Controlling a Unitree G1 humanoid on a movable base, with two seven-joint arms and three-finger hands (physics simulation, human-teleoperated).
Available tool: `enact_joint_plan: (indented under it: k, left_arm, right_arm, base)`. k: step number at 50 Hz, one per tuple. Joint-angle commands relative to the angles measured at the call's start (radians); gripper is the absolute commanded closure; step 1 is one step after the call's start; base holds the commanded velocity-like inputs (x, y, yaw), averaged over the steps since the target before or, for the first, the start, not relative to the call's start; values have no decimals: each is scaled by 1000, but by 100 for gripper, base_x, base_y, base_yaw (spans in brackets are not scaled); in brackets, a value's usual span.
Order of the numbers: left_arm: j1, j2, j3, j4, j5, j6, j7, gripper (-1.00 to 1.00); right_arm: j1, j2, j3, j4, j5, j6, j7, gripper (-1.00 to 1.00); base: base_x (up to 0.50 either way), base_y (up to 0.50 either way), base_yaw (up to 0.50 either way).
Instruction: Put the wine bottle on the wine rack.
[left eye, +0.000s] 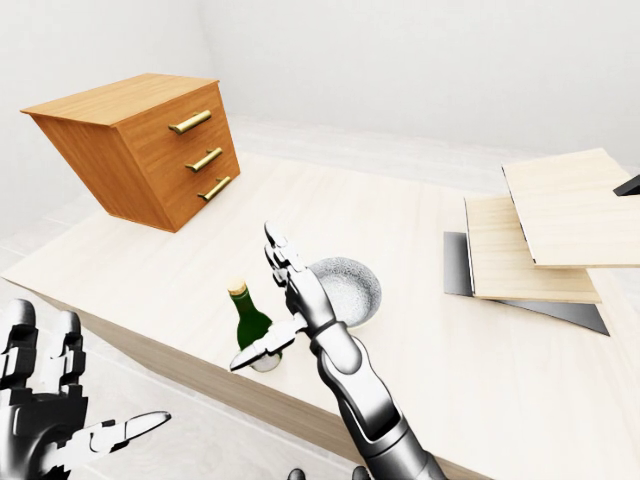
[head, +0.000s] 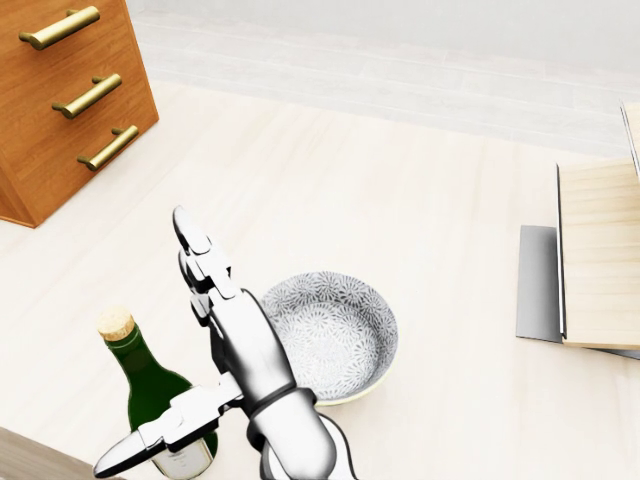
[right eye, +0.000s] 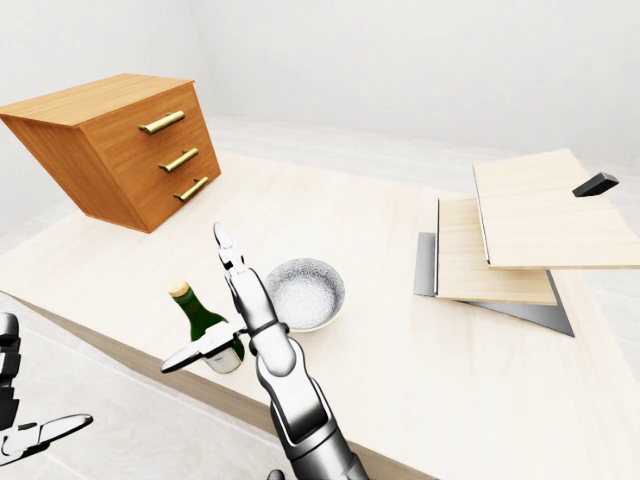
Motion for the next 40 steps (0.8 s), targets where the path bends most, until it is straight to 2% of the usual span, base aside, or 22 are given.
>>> enact_joint_plan:
  k: [1, 16, 40]
  left_arm:
    - [1, -2, -2, 5, 2, 0, -4, -100]
    - [3, 5, 13, -6, -21, 0, -6, -100]
    - [3, -8, 10, -6, -10, 0, -21, -100]
  right_arm:
    - [-8, 30, 20, 46, -24, 0, 1, -100]
    - [-27, 68, 26, 160, -36, 0, 0, -100]
    - [-47, 69, 11, 191, -54, 0, 8, -100]
  base:
    - [0, 0, 0]
    - [0, 0, 0]
    - [0, 0, 0]
